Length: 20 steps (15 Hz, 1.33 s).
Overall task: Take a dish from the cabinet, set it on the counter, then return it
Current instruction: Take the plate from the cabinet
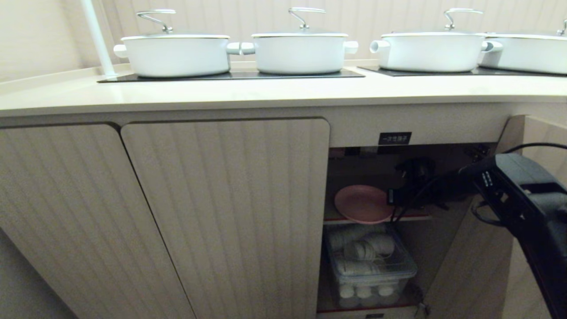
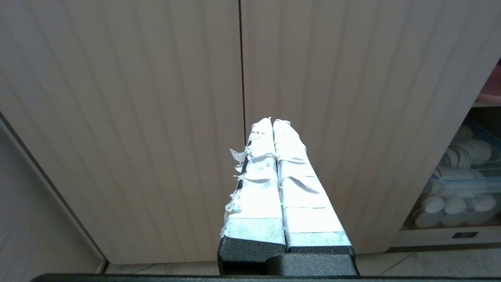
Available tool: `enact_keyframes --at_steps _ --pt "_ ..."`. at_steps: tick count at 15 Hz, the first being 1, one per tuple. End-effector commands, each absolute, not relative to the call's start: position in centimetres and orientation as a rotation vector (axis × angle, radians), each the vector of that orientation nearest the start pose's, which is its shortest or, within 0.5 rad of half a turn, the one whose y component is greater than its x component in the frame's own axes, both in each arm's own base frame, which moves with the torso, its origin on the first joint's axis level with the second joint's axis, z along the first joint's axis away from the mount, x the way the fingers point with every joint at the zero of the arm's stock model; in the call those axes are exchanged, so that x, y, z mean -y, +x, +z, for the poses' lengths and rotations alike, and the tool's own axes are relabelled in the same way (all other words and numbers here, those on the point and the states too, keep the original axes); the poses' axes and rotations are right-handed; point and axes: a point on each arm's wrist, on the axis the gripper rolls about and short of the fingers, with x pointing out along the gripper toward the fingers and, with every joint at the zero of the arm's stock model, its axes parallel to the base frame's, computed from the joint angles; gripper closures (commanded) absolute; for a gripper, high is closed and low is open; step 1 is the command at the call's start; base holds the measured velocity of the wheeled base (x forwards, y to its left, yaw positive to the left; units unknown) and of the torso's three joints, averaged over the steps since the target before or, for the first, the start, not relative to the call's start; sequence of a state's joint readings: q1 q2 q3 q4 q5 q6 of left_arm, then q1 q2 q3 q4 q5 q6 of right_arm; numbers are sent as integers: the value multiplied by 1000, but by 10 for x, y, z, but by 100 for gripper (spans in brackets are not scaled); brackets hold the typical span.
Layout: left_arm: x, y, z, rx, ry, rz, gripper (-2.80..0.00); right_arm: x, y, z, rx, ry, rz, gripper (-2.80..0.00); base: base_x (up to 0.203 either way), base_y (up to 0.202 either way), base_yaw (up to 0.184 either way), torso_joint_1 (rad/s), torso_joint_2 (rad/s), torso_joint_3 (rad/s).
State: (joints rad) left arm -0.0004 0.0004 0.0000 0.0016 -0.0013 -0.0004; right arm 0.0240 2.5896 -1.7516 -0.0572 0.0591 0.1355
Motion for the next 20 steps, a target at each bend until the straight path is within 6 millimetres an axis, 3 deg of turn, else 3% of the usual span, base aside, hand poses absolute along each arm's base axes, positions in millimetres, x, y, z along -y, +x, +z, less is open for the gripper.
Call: enact_keyframes --at_steps 1,20 --pt "0 -23 75 -2 -1 -2 0 -15 494 11 -786 145 28 0 0 0 0 0 0 0" --pt "0 -23 75 -2 0 -3 0 -13 427 30 -795 315 -42 0 0 0 0 0 0 0"
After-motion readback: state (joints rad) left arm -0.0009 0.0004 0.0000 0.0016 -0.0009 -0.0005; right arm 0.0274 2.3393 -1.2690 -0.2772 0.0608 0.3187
